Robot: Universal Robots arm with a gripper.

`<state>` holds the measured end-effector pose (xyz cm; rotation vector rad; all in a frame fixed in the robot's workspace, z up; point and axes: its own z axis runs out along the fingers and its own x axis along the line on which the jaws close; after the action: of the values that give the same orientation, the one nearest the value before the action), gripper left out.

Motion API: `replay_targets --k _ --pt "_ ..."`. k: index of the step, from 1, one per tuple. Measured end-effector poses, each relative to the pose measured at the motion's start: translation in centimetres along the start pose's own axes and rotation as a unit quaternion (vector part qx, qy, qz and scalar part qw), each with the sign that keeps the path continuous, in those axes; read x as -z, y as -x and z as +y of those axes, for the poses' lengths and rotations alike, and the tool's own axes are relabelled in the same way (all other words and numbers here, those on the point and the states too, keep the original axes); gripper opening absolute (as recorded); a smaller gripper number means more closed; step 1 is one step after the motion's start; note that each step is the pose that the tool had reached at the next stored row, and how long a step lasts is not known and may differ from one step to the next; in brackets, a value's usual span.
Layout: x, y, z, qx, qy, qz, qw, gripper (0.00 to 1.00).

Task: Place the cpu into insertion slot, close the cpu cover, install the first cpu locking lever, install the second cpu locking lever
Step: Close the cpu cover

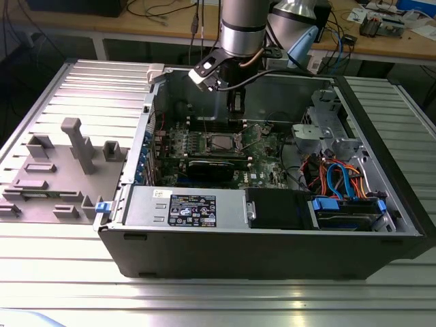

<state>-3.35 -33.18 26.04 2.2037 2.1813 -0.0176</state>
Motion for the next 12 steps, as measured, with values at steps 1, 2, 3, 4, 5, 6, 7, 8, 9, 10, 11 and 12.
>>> replay_targets --k 1,2,3,4,5,6,7,8,9,10,11,12 --pt "0.0 0.0 0.29 0.0 0.0 -0.0001 1.0 0.11" --pt "-0.01 0.0 0.44 0.0 0.0 0.0 1.0 0.11" --pt "-0.01 0.0 0.56 0.0 0.0 0.0 1.0 0.11" --pt "-0.01 0.0 0.73 0.0 0.0 0.0 1.0 0.11" --pt "-0.01 0.0 0.81 0.0 0.0 -0.0001 1.0 0.11" --pt "-0.01 -0.01 0.84 0.0 0.0 -0.0001 1.0 0.11" --pt "-0.02 -0.01 0.84 0.0 0.0 0.0 1.0 0.11" --pt "-0.01 -0.01 0.86 0.0 0.0 -0.0001 1.0 0.11" --pt "-0.02 -0.01 0.86 0.0 0.0 0.0 1.0 0.11" --pt "-0.01 -0.01 0.86 0.0 0.0 0.0 1.0 0.11" --pt "-0.02 -0.01 0.87 0.0 0.0 0.0 1.0 0.11" --pt "-0.02 -0.01 0.87 0.0 0.0 0.0 1.0 0.11"
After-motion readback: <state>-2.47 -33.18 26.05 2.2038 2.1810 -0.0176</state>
